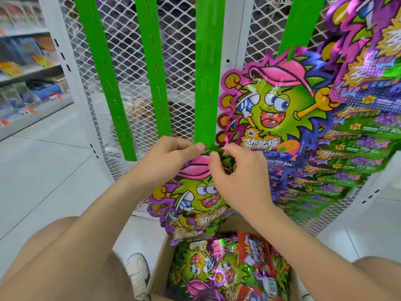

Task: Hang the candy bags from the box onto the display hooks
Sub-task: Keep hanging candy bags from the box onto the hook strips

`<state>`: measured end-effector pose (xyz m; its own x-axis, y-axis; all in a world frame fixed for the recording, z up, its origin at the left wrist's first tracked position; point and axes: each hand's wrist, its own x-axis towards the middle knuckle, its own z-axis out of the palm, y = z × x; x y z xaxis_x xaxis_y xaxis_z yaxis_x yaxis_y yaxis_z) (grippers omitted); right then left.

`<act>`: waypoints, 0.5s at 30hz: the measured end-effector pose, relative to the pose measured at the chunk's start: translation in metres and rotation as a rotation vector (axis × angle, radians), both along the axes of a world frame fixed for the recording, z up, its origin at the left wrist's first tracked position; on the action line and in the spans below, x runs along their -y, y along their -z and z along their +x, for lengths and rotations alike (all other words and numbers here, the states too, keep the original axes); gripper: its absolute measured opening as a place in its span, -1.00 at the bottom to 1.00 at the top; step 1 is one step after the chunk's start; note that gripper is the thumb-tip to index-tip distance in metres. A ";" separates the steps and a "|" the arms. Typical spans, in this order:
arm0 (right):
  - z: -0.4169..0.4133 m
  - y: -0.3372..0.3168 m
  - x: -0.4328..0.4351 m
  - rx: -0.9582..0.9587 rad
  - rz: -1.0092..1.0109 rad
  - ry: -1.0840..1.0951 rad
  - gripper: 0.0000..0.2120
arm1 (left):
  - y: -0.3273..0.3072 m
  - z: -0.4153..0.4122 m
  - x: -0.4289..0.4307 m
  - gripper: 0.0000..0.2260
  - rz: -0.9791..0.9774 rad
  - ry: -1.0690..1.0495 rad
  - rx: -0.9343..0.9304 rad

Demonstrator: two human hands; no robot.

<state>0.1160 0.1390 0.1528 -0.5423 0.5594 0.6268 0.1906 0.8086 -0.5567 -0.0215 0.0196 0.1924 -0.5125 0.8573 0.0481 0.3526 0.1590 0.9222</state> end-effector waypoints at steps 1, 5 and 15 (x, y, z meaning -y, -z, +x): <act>0.000 0.000 0.001 -0.015 -0.006 0.018 -0.71 | 0.000 0.001 0.000 -0.59 -0.001 -0.009 0.032; 0.002 -0.003 0.003 -0.049 -0.007 0.050 -0.70 | -0.003 0.008 -0.001 -0.71 -0.024 -0.036 0.125; 0.006 -0.002 0.007 -0.003 0.065 0.147 -0.71 | -0.007 0.012 0.001 -0.69 -0.030 -0.058 0.120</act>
<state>0.1218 0.1316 0.1546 -0.4553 0.5907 0.6662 0.3081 0.8065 -0.5046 -0.0094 0.0190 0.1996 -0.5617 0.8263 -0.0415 0.2295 0.2038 0.9517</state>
